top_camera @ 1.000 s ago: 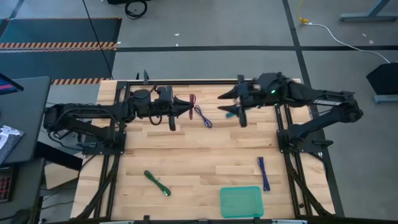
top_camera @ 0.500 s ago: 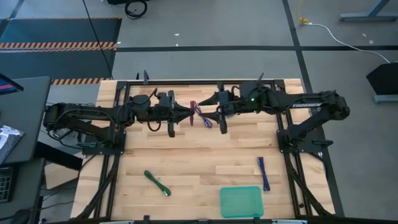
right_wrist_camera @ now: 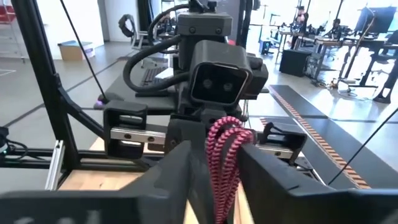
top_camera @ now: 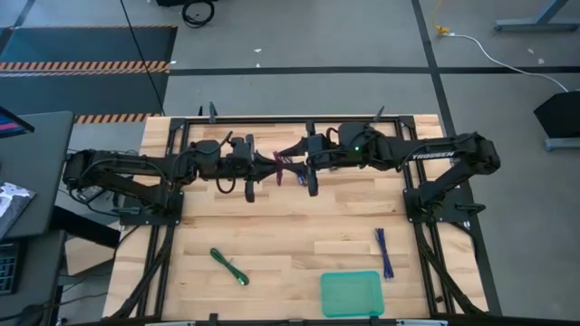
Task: Pick and place USB-C Cables
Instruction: Put the pink charger cable into the blue bin
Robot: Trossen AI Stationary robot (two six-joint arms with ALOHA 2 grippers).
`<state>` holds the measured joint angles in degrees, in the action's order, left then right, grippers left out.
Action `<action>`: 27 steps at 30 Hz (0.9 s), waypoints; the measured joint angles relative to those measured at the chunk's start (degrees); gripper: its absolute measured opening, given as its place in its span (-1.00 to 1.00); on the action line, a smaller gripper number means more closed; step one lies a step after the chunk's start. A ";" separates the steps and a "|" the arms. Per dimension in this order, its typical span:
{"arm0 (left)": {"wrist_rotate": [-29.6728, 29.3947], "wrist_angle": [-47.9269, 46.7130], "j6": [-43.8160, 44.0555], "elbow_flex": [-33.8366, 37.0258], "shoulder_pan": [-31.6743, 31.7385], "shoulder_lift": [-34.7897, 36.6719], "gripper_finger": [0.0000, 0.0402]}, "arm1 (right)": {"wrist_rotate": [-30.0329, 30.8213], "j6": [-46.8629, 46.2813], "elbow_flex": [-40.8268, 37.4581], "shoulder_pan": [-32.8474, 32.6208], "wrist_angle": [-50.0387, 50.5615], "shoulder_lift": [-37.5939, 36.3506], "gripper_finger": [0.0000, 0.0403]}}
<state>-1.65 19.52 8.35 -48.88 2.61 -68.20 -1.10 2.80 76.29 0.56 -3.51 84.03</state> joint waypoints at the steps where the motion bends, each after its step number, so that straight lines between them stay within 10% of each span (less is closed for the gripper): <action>1: 0.01 -0.14 -0.01 0.00 0.00 -0.02 -0.87 | 0.00 -0.01 0.00 0.09 0.10 0.04 -0.44; 6: 0.00 -0.69 -0.01 0.02 -0.11 -0.11 -0.87 | -0.20 0.63 0.02 0.69 1.41 0.30 -0.91; 19: -3.80 -11.87 -3.91 0.02 -0.28 6.63 -0.33 | 7.64 4.78 0.11 0.52 15.25 -8.47 -0.96; 27: -4.03 -26.11 -1.47 0.00 -4.42 12.16 0.04 | -8.55 -7.67 0.03 -4.85 41.79 -11.70 -0.96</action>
<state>-5.68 -6.59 6.88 -48.88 -1.81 -56.05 -9.66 -4.88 76.32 -4.29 38.29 72.33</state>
